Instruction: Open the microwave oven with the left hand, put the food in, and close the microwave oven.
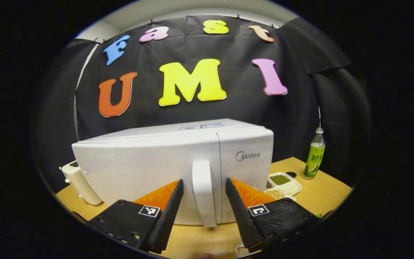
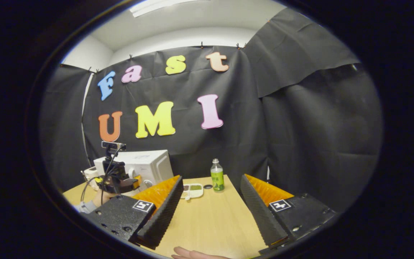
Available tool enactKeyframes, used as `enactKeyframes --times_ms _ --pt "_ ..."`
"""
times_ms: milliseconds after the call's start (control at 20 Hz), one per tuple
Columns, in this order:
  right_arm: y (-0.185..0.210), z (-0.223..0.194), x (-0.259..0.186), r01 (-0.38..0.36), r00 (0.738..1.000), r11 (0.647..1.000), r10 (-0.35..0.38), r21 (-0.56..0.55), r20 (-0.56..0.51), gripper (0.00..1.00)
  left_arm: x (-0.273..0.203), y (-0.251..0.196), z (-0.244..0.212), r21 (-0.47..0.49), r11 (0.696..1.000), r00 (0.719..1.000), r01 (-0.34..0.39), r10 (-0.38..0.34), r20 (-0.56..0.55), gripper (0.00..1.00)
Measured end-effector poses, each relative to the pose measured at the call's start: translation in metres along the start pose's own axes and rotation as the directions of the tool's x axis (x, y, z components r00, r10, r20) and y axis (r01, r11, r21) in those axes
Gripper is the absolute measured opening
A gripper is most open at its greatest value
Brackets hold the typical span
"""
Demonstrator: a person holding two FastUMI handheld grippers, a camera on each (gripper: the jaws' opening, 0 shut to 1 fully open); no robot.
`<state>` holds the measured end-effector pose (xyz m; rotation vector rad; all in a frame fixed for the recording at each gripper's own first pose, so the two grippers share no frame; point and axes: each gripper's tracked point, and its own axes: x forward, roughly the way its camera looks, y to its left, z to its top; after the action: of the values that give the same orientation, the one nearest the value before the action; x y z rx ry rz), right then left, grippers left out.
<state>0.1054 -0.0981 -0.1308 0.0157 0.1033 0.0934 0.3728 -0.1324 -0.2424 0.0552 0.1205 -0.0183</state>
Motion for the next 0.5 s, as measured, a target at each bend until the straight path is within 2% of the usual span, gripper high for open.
enactKeyframes --times_ms 50,100,150,200,250,300,350,400,450,500 --pt "-0.0003 0.0000 -0.0002 0.004 1.000 1.000 -0.004 -0.004 0.000 0.94 -0.0012 -0.0032 0.0008 0.006 1.000 1.000 -0.001 0.001 0.002 0.72" --pt "-0.0013 -0.0001 0.0003 0.008 1.000 1.000 -0.008 -0.004 -0.002 1.00 -0.0039 -0.0026 0.0016 0.004 1.000 1.000 -0.003 0.002 0.018 0.83" --pt "-0.0009 -0.0013 0.0002 0.011 1.000 1.000 -0.011 -0.006 -0.002 1.00 -0.0032 -0.0025 0.0025 -0.005 1.000 1.000 -0.003 0.003 0.029 0.74" --pt "-0.0015 0.0000 0.0002 0.013 1.000 1.000 -0.013 -0.009 0.000 1.00 -0.0036 -0.0016 0.0018 -0.010 1.000 0.999 -0.006 0.006 0.041 0.73" --pt "-0.0008 -0.0002 -0.0002 0.014 1.000 1.000 -0.014 -0.008 0.001 1.00 -0.0030 -0.0020 0.0022 -0.015 1.000 0.999 -0.009 0.010 0.052 0.65" --pt "-0.0004 0.0003 -0.0012 0.014 1.000 1.000 -0.014 -0.005 0.001 1.00 -0.0028 -0.0027 0.0016 -0.019 1.000 0.998 -0.011 0.012 0.058 0.65" --pt "-0.0001 -0.0006 -0.0026 0.016 1.000 1.000 -0.016 -0.001 -0.001 1.00 -0.0031 -0.0044 0.0011 -0.032 0.999 0.998 -0.004 0.006 0.058 0.74" --pt "-0.0008 -0.0005 -0.0036 0.019 1.000 1.000 -0.019 0.000 -0.003 1.00 -0.0032 -0.0047 0.0005 -0.031 1.000 0.998 -0.001 0.003 0.055 0.71" --pt "-0.0016 -0.0009 -0.0046 0.024 1.000 1.000 -0.024 0.001 -0.003 1.00 -0.0037 -0.0059 0.0007 -0.035 0.999 0.999 0.006 -0.004 0.048 0.61" --pt "-0.0014 0.0006 -0.0057 0.029 1.000 1.000 -0.029 0.001 -0.003 1.00 0.0002 0.0007 -0.0020 -0.034 0.999 0.999 -0.021 0.023 0.045 0.46"
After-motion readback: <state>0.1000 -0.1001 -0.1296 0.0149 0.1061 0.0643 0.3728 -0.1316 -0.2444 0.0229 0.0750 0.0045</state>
